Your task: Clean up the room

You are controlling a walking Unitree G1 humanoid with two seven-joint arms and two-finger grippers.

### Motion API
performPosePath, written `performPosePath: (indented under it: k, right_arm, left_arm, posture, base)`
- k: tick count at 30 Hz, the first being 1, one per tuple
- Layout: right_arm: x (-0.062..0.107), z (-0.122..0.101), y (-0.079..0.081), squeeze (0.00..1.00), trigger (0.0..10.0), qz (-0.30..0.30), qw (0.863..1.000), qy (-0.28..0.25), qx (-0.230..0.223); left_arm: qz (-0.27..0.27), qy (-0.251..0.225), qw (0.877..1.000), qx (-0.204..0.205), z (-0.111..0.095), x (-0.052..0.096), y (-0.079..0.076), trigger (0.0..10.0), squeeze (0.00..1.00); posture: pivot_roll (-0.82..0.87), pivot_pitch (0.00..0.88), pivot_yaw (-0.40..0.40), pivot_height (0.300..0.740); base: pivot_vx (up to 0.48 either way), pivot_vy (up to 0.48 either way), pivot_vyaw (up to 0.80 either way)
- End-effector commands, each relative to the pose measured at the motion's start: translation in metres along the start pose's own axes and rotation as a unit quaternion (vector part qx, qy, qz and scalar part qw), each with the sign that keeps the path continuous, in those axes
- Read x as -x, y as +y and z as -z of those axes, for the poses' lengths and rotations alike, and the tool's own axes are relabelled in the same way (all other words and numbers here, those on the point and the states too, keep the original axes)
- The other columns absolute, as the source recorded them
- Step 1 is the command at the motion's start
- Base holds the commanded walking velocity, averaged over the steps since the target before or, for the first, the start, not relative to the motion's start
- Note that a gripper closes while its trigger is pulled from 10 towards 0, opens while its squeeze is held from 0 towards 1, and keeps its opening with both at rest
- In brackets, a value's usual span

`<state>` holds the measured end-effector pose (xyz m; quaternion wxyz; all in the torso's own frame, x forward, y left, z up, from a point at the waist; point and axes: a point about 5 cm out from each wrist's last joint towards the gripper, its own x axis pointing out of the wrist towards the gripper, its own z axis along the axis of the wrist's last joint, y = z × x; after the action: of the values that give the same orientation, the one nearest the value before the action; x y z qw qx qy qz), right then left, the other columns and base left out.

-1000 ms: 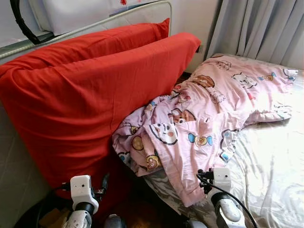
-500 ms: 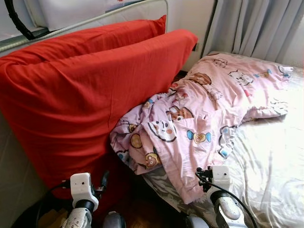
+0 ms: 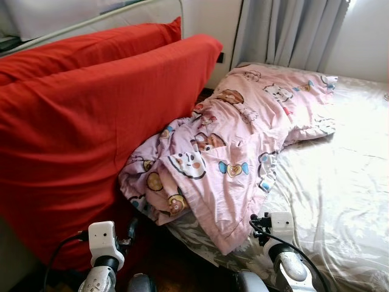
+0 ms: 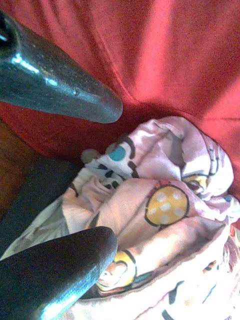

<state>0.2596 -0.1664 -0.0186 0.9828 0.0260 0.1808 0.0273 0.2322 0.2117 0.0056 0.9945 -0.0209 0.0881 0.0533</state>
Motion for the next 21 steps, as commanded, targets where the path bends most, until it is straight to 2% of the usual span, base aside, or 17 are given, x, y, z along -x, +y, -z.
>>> performPosePath:
  k: [1, 6, 9, 13, 21]
  right_arm:
    - [-0.0006, -0.001, 0.0021, 0.0, 10.0, -0.004, 1.0, -0.003, -0.002]
    - [-0.0005, 0.0025, 0.0035, 0.0, 10.0, -0.006, 1.0, 0.013, 0.006]
    - [0.0007, 0.0049, 0.004, 0.0, 10.0, -0.007, 1.0, 0.016, 0.005]
    - [0.0026, 0.0054, 0.0033, 0.0, 10.0, -0.003, 1.0, 0.007, 0.003]
    - [0.0027, 0.0055, 0.0023, 0.0, 10.0, 0.002, 1.0, 0.008, 0.002]
  left_arm:
    - [0.003, 0.004, 1.0, -0.007, 0.0011, 0.0012, 0.0008, 10.0, 0.0]
    - [0.003, 0.005, 1.0, -0.008, 0.0015, 0.0017, 0.001, 10.0, 0.0]
    - [0.003, 0.005, 1.0, -0.009, 0.0016, 0.0023, 0.0015, 10.0, 0.0]
    - [0.003, 0.004, 1.0, -0.01, 0.0014, 0.0033, 0.0016, 10.0, 0.0]
    - [0.008, 0.001, 1.0, -0.011, 0.0004, 0.0043, 0.0018, 10.0, 0.0]
  posture:
    - [-0.02, 0.026, -0.01, 0.616]
    - [-0.02, 0.03, -0.01, 0.616]
    - [-0.02, 0.033, -0.009, 0.596]
    - [-0.02, 0.037, -0.007, 0.592]
    - [-0.01, 0.05, 0.001, 0.592]
  base:
    - [0.33, 0.0, 0.0]
    - [0.333, 0.0, 0.0]
    - [0.337, 0.0, 0.0]
    - [0.335, 0.0, 0.0]
    - [0.0, 0.0, 0.0]
